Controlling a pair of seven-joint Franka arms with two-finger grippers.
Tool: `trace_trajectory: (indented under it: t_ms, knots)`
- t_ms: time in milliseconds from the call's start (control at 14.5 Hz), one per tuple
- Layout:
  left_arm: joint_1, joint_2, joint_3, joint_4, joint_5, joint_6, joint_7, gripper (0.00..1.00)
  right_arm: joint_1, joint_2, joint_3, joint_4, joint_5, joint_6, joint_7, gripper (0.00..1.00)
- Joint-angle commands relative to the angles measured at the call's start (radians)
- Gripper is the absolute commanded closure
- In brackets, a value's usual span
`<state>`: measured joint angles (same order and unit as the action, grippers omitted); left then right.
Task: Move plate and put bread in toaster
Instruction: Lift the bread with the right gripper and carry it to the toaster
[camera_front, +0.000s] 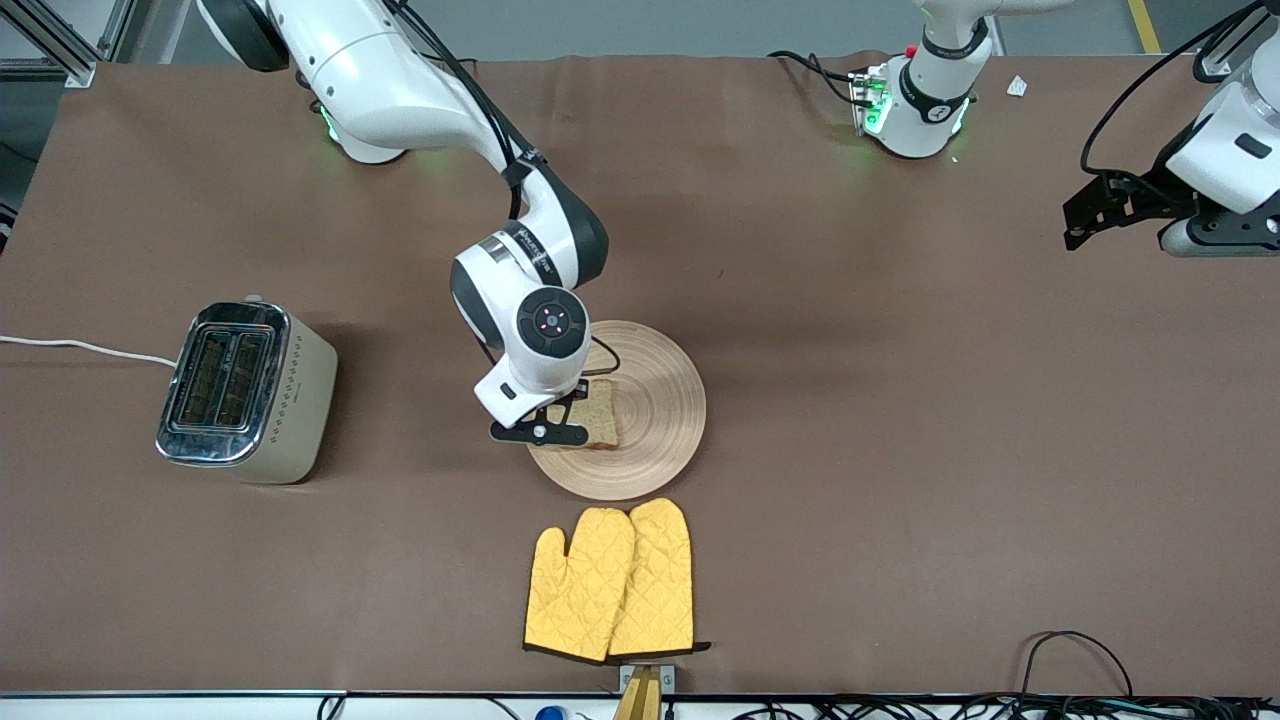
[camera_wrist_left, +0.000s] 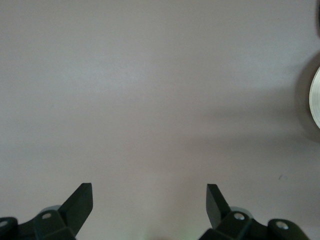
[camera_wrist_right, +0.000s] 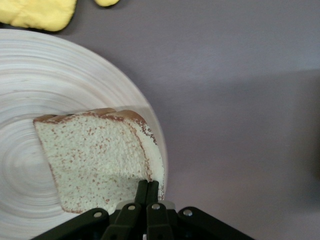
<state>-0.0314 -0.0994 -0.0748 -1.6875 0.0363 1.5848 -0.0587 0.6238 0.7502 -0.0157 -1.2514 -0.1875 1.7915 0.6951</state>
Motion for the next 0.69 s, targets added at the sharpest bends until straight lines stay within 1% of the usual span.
trace_trajectory:
  t_ms: [0,207,483,621]
  knots:
    - [-0.004,0.001,0.0,0.005,-0.012,-0.011,0.01,0.0,0.03,-0.015,-0.003,0.053,-0.12,-0.119,0.0,1.0]
    - [-0.016,0.006,0.0,0.005,-0.01,-0.011,0.008,0.0,0.031,-0.02,-0.004,0.099,-0.167,-0.214,-0.018,1.0]
    - [-0.016,0.004,0.0,0.003,-0.01,-0.011,0.01,0.0,0.025,-0.023,-0.006,0.202,-0.23,-0.389,-0.066,1.0]
    - [-0.015,0.004,0.0,-0.012,-0.01,-0.011,0.016,0.0,0.03,-0.038,-0.006,0.236,-0.291,-0.495,-0.077,1.0]
